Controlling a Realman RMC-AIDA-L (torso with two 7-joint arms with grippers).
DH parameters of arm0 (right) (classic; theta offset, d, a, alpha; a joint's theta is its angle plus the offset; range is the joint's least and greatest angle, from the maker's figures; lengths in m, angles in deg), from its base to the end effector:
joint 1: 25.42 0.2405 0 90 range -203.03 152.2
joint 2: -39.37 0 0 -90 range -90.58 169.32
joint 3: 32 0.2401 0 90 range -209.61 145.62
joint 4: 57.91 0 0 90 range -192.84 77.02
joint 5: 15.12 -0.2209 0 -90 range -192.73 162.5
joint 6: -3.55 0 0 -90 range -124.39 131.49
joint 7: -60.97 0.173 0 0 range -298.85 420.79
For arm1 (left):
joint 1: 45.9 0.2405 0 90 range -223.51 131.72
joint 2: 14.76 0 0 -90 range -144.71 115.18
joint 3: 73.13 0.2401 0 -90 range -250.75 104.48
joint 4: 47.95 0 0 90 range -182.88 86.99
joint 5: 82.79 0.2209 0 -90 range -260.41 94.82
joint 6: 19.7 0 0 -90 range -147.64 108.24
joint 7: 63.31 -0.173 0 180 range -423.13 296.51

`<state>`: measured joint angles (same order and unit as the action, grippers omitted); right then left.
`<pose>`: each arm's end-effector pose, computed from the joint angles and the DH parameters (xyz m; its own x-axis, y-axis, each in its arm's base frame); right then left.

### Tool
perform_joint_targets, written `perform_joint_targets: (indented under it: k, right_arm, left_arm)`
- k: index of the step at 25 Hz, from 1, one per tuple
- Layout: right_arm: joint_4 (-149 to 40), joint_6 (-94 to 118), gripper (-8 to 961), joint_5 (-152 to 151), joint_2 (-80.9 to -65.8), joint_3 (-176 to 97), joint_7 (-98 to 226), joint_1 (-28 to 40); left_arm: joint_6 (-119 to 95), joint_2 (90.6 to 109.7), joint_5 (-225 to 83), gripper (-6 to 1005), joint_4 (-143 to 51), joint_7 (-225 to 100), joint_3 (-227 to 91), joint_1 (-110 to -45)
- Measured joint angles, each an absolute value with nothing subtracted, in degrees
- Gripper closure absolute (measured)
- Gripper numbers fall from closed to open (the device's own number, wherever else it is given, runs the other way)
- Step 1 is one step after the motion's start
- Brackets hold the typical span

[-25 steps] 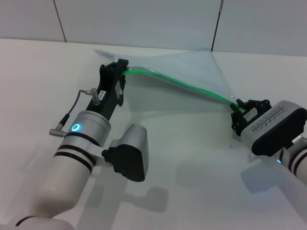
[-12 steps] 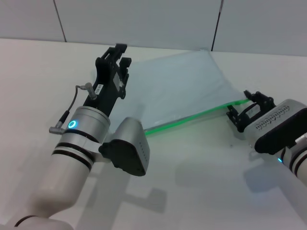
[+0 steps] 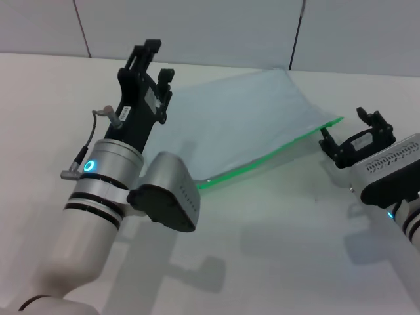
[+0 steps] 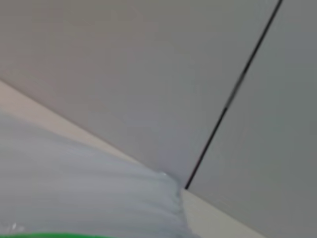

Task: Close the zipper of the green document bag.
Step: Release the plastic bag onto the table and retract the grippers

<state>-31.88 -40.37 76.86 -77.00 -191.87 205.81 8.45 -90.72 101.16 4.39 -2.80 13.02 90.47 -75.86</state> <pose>0.2771 0.3860 -0.0969 0.9532 -0.1220 -0.2768 -0.3020 -0.3318 -0.8937 -0.1868 0.3508 -0.0755 0.8310 -0.2355 -0.5039 -0.4985 0.0866 -0.8626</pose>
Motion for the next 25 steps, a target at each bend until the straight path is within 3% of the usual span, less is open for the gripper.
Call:
perform_joint_targets:
  k: [4, 15, 25]
  right_arm:
    - [-29.8, -44.4, 186, 73.8, -76.99, -191.9, 202.2, 7.5]
    - [-24.5, -52.3, 188, 71.6, -76.87, -191.9, 200.7, 5.7]
    - [-17.1, -61.7, 190, 71.7, -76.82, -192.5, 200.7, 3.7]
  left_arm:
    - [-92.4, 101.15, 4.4, 389, -2.8, 15.1, 90.5, -75.9]
    - [-94.5, 101.16, 4.2, 400, -2.9, 20.1, 90.1, -75.2]
    - [-97.8, 101.39, 3.7, 501, -3.8, 31.6, 88.2, -73.9]
